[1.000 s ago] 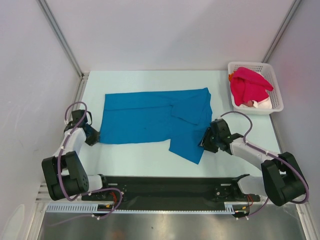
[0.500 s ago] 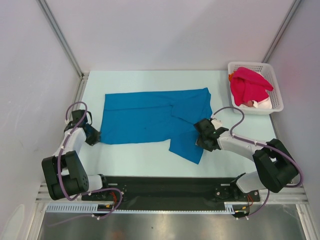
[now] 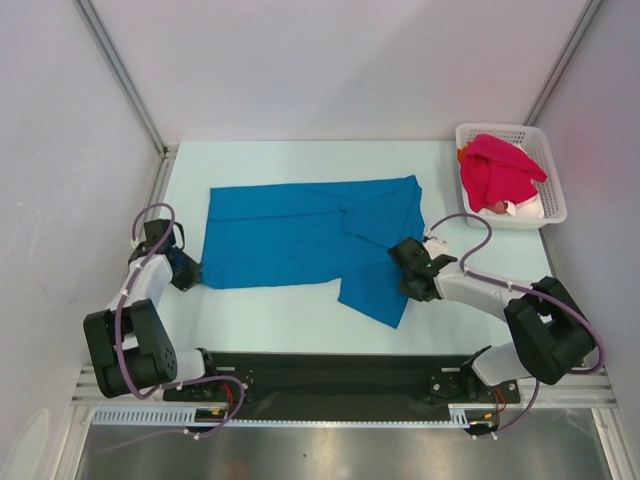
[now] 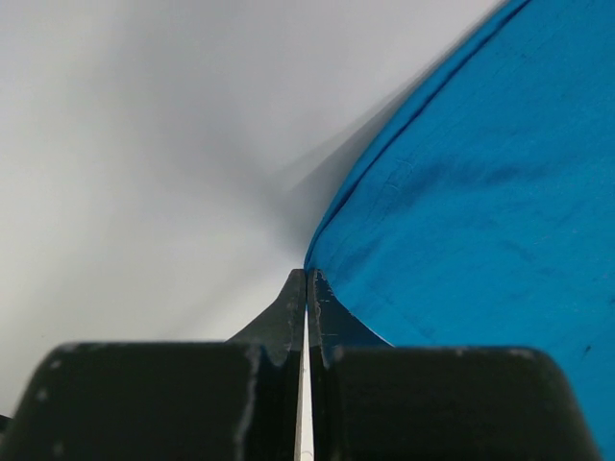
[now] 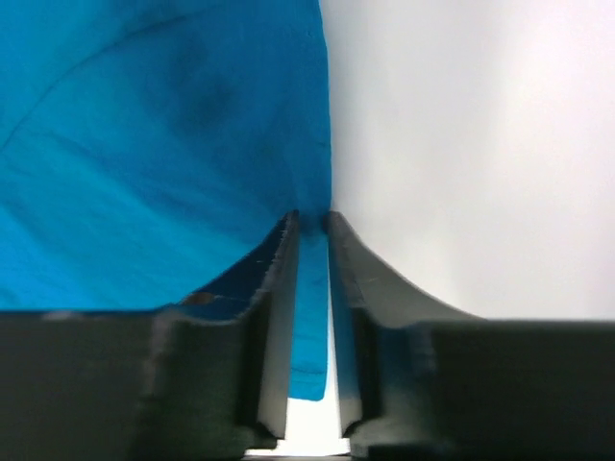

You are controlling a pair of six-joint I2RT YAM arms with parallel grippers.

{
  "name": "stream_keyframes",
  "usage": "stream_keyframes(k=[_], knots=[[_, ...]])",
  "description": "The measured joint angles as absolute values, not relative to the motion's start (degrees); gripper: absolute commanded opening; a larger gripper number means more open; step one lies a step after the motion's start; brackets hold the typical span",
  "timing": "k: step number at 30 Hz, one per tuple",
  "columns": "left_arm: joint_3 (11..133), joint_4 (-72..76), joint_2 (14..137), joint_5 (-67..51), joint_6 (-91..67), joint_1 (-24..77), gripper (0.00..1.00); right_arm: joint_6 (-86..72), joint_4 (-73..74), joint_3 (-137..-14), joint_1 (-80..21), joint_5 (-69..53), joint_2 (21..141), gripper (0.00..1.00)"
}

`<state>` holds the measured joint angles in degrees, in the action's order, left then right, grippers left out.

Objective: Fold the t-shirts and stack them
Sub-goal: Fold the tshirt

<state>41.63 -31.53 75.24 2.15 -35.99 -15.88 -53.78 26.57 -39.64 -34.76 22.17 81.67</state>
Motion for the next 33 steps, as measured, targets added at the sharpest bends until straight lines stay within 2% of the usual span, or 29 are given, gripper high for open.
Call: stream_keyframes(k=[2,3,9,17,20,33], knots=[[41.63,-31.53,75.22,2.13,-35.99,-15.88,0.0,-53.63,25.76,-39.66,-34.74,22.17,81.97,0.01],[41.63,-31.51,75.2,2.13,-36.01,-15.88,0.0,-53.74,25.23,-39.64,-34.61,22.06,82.13,0.0],[41.52,-31.73,74.5,2.11,-35.99,-16.08,0.0,-53.78,24.05,-36.42,-32.56,20.12,77.93,0.0],[40.4,-34.09,69.3,2.2,-36.01,-17.04,0.0,-51.29,29.21,-28.18,-29.23,14.5,56.18,0.0],[40.16,-35.11,66.85,2.2,-36.16,-17.08,0.0,-50.28,30.3,-27.53,-29.12,12.78,51.42,0.0],[39.42,-37.65,63.55,2.11,-37.45,-17.15,0.0,-45.15,32.67,-28.91,-25.63,8.93,49.58,0.0]])
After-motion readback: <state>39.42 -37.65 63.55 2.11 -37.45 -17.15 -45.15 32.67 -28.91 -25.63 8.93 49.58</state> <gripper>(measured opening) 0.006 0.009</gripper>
